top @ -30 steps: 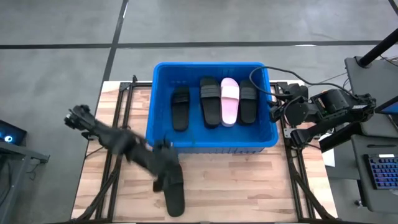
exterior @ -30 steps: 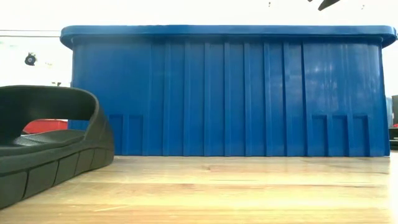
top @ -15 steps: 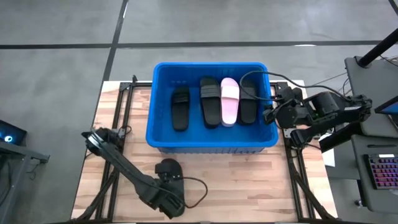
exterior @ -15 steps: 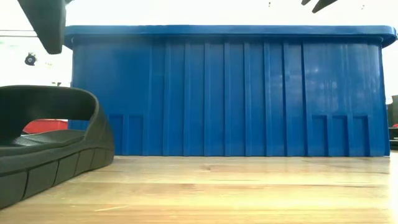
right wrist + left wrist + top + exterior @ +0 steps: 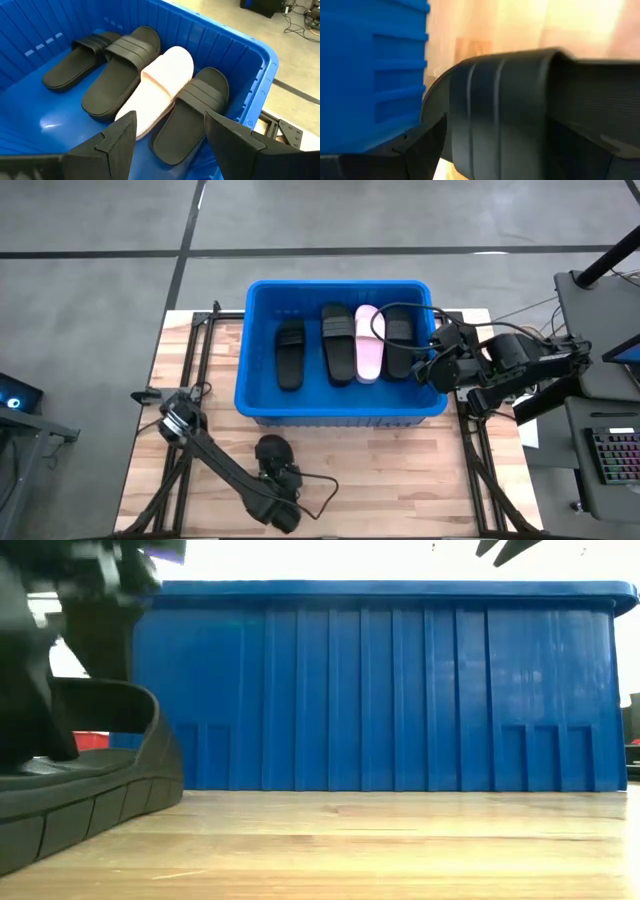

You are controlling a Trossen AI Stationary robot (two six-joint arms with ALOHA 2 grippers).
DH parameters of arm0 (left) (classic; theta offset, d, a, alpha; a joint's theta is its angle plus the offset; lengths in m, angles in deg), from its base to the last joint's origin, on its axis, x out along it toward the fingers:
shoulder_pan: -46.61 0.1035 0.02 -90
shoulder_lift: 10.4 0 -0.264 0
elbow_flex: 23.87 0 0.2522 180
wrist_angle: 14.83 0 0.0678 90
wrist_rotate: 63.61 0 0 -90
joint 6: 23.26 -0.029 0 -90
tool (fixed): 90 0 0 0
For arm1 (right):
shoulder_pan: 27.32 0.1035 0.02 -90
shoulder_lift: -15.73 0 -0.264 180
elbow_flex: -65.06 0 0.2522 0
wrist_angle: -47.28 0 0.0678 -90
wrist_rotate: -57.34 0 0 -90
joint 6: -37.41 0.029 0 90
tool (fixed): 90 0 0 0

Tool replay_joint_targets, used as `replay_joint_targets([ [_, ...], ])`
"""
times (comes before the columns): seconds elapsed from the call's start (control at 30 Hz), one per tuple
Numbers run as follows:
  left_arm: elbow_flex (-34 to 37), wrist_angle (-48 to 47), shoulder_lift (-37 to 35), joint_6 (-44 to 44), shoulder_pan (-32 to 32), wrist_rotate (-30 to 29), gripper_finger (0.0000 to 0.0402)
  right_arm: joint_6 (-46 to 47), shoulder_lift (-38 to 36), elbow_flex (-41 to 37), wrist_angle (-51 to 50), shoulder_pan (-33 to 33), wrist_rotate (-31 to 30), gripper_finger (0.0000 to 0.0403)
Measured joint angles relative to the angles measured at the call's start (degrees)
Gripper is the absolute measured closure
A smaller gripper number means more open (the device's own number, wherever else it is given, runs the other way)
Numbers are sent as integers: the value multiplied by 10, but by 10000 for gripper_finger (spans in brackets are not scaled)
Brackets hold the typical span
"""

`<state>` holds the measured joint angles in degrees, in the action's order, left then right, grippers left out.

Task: Pick and place slides into bin
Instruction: Put the black slide into the blue bin

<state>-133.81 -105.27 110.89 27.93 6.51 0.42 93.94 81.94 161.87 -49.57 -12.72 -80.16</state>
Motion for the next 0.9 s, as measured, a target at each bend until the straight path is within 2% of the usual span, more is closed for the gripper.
replay_joint_targets([
  [0.1, -1, -19, 25, 10, 2, -8, 96, 0, 1, 0, 0, 0, 0, 179],
  [0.2, -2, -22, 34, 7, 2, -10, 136, -2, -1, 0, -1, 0, 0, 179],
  [0.3, 1, -29, 34, 6, 3, -21, 203, -2, -3, 0, -1, 0, 0, 179],
  [0.4, 1, -35, 26, 5, 4, -41, 288, -2, -5, 0, -1, 0, 0, 179],
  [0.5, 1, -47, 10, -35, 5, -45, 374, -17, -5, 0, -2, 0, 1, 179],
  [0.53, 1, -49, 4, -54, 6, -45, 386, -22, -6, 0, -2, 0, 1, 179],
  [0.63, 1, -75, -22, -147, 7, -16, 389, -31, -6, 0, -2, 0, 1, 179],
  [0.77, -5, -76, -103, -226, 8, 28, 398, -41, -7, 0, -3, 0, 1, 179],
  [0.83, -11, -64, -153, -250, 10, 29, 398, -41, -7, 0, -3, 0, 1, 179],
  [0.9, -21, -55, -200, -258, 15, 6, 399, -41, -8, 0, -3, 0, 1, 179],
])
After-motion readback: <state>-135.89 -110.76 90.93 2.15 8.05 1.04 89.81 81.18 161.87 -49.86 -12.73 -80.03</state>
